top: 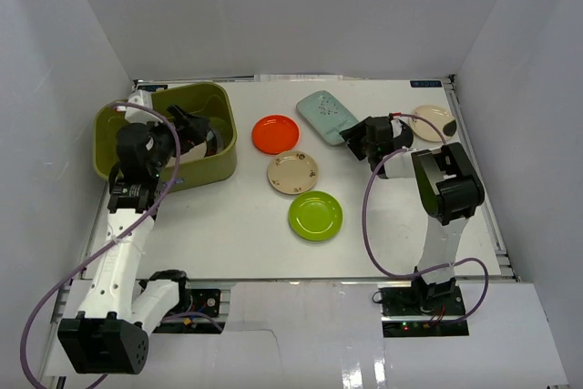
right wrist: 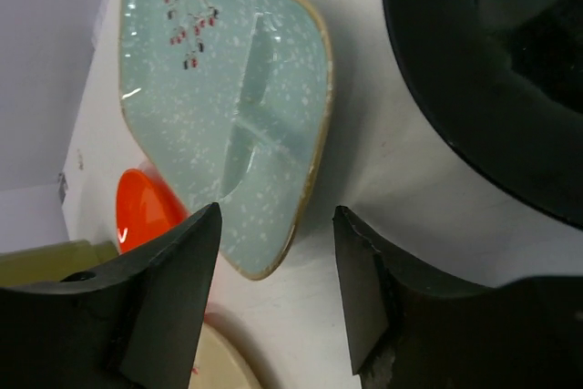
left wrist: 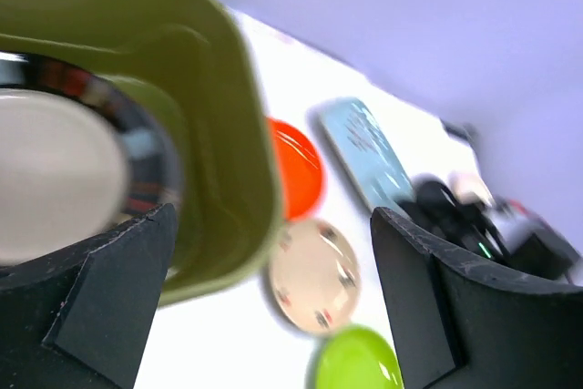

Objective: Place the plates into the plastic bin on the countertop

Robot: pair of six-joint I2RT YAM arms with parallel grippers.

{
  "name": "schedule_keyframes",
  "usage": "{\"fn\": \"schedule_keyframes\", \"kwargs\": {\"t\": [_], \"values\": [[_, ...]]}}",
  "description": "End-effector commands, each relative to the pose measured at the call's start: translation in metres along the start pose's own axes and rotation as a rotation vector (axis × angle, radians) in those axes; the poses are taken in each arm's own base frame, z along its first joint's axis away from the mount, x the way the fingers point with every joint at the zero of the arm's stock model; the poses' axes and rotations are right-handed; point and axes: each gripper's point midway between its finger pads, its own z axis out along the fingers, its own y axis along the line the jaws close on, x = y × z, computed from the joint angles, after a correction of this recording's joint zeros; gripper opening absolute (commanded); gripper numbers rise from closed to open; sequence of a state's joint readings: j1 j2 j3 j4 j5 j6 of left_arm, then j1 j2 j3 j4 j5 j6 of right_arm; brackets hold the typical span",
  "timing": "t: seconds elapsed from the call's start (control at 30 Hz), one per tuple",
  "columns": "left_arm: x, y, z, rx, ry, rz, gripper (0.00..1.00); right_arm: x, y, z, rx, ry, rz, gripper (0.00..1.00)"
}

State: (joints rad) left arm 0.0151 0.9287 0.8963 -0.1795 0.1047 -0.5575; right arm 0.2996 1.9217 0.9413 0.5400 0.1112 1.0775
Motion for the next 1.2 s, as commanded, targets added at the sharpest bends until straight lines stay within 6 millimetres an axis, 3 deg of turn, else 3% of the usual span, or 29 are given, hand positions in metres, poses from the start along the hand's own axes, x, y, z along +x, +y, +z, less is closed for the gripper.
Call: {"fn": "schedule_keyframes", "kwargs": {"t": [0.0, 0.13, 0.2, 0.23, 0.3, 0.43, 0.5, 0.53, 0.6, 0.63, 0.67, 0.73, 0.77, 0.83, 0.87, 0.9, 0.93, 1.0, 1.03, 1.1, 1.17], "values": [[0.023, -0.046, -0.010, 0.212, 0.117, 0.040, 0.98, -0.003, -0.012, 0.017, 0.087, -0.031, 0.011, 0.58], [0.053, -0.078, -0.018, 0.337, 0.227, 0.042, 0.98, 0.008, -0.024, 0.031, 0.141, -0.003, 0.016, 0.47], [0.061, -0.088, -0.020, 0.366, 0.253, 0.043, 0.98, 0.006, -0.020, 0.034, 0.138, -0.006, 0.029, 0.14], [0.069, -0.096, -0.021, 0.391, 0.278, 0.048, 0.98, 0.002, -0.013, 0.032, 0.117, -0.015, 0.040, 0.08], [0.073, -0.107, -0.023, 0.430, 0.308, 0.051, 0.98, -0.004, -0.003, 0.025, 0.068, -0.041, 0.043, 0.08], [0.089, -0.128, -0.021, 0.508, 0.399, 0.017, 0.98, -0.037, 0.062, 0.006, -0.117, -0.092, 0.035, 0.08], [0.097, -0.136, -0.017, 0.529, 0.436, -0.022, 0.98, -0.054, 0.098, -0.013, -0.207, -0.112, 0.003, 0.08], [0.099, -0.145, -0.019, 0.565, 0.443, -0.028, 0.98, -0.064, 0.122, -0.031, -0.272, -0.121, -0.002, 0.08], [0.103, -0.150, -0.017, 0.570, 0.449, -0.042, 0.98, -0.074, 0.140, -0.054, -0.332, -0.144, -0.015, 0.08], [0.107, -0.154, -0.018, 0.574, 0.461, -0.058, 0.98, -0.083, 0.159, -0.081, -0.393, -0.171, -0.028, 0.08], [0.107, -0.157, -0.017, 0.580, 0.452, -0.065, 0.98, -0.073, 0.149, -0.089, -0.393, -0.144, -0.039, 0.08], [0.115, -0.161, -0.015, 0.576, 0.464, -0.088, 0.98, -0.069, 0.159, -0.125, -0.464, -0.139, -0.045, 0.08], [0.115, -0.161, -0.011, 0.568, 0.450, -0.094, 0.98, -0.044, 0.135, -0.130, -0.444, -0.076, -0.056, 0.08], [0.122, -0.163, -0.002, 0.557, 0.441, -0.098, 0.98, -0.030, 0.136, -0.162, -0.508, -0.055, -0.053, 0.08], [0.125, -0.158, 0.005, 0.520, 0.431, -0.101, 0.97, -0.010, 0.108, -0.166, -0.475, -0.009, -0.038, 0.08], [0.133, -0.154, 0.012, 0.497, 0.447, -0.105, 0.97, -0.004, 0.105, -0.177, -0.493, 0.001, -0.030, 0.08], [0.138, -0.151, 0.014, 0.482, 0.455, -0.108, 0.97, -0.007, 0.111, -0.198, -0.543, -0.012, -0.027, 0.08], [0.142, -0.143, 0.020, 0.438, 0.446, -0.119, 0.96, 0.004, 0.101, -0.214, -0.551, 0.012, -0.054, 0.08], [0.140, -0.144, 0.018, 0.445, 0.434, -0.120, 0.96, 0.001, 0.108, -0.232, -0.593, 0.000, -0.074, 0.08], [0.142, -0.148, 0.015, 0.474, 0.430, -0.127, 0.96, 0.008, 0.097, -0.240, -0.567, 0.023, -0.114, 0.08], [0.148, -0.152, 0.014, 0.499, 0.448, -0.121, 0.94, 0.007, 0.102, -0.259, -0.616, 0.021, -0.137, 0.08]]}}
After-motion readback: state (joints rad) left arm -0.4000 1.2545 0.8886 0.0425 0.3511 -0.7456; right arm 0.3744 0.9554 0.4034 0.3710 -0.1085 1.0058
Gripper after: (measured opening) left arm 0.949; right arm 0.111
